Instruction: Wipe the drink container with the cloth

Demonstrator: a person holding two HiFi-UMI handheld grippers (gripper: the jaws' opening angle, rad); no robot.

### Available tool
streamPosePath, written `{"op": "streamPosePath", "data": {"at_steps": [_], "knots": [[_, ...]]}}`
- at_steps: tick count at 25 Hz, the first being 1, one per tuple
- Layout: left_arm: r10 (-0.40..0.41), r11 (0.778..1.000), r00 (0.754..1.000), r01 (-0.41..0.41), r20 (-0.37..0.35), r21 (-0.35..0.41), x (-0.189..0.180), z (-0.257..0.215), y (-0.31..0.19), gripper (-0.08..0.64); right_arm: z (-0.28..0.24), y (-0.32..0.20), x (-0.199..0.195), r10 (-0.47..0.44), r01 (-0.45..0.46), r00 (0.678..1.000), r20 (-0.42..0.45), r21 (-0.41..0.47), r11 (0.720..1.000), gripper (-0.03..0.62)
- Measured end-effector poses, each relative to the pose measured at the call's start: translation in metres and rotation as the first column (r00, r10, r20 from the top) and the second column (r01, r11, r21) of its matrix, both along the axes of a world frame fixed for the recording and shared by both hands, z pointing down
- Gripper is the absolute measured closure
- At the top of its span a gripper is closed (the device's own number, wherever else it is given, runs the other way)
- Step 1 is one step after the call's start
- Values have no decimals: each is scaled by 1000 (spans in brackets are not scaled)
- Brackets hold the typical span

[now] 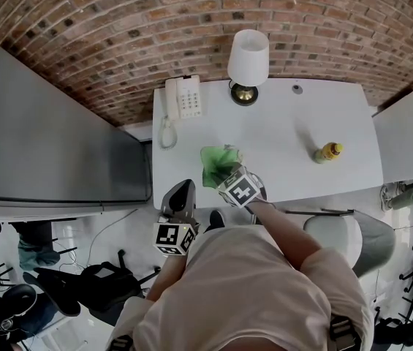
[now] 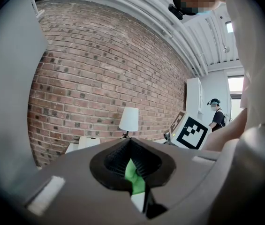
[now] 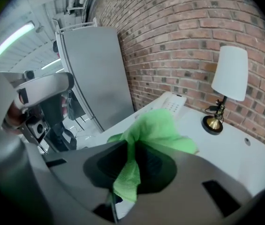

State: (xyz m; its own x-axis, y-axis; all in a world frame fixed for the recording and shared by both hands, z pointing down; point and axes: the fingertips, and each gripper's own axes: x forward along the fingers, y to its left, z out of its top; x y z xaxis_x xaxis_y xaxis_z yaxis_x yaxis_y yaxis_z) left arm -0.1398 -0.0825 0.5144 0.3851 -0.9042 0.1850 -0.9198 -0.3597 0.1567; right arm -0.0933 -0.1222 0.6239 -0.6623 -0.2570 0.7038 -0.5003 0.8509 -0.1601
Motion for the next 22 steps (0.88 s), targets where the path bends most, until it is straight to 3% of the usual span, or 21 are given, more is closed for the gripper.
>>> {"op": "streamPosePath", "data": {"at_steps": [4,8,12,17,22], "knots": [[1,1000,1000,-1,-3,0,0,0,-2,549,-12,6,-4,-18,18,999,50,-5,1000,531],[7,1000,1000,-7,-5,0,2,1,-3,549,-38,-8,11,55,-54,989,135,-9,998,531],[15,1000,1000,-15,-6,-1,3,1,-5,549,-70,-31,31,105,-115,978,182,48,992,531],[24,1000,1000,-24,-4,1,6,1,-7,549,-77,-67,58,153,-168,980,124,116,979,531],[26,1000,1000,-26,-4,-6,8,2,-6,549,-50,-86,62,187,-191,982,39,120,974,531]]}}
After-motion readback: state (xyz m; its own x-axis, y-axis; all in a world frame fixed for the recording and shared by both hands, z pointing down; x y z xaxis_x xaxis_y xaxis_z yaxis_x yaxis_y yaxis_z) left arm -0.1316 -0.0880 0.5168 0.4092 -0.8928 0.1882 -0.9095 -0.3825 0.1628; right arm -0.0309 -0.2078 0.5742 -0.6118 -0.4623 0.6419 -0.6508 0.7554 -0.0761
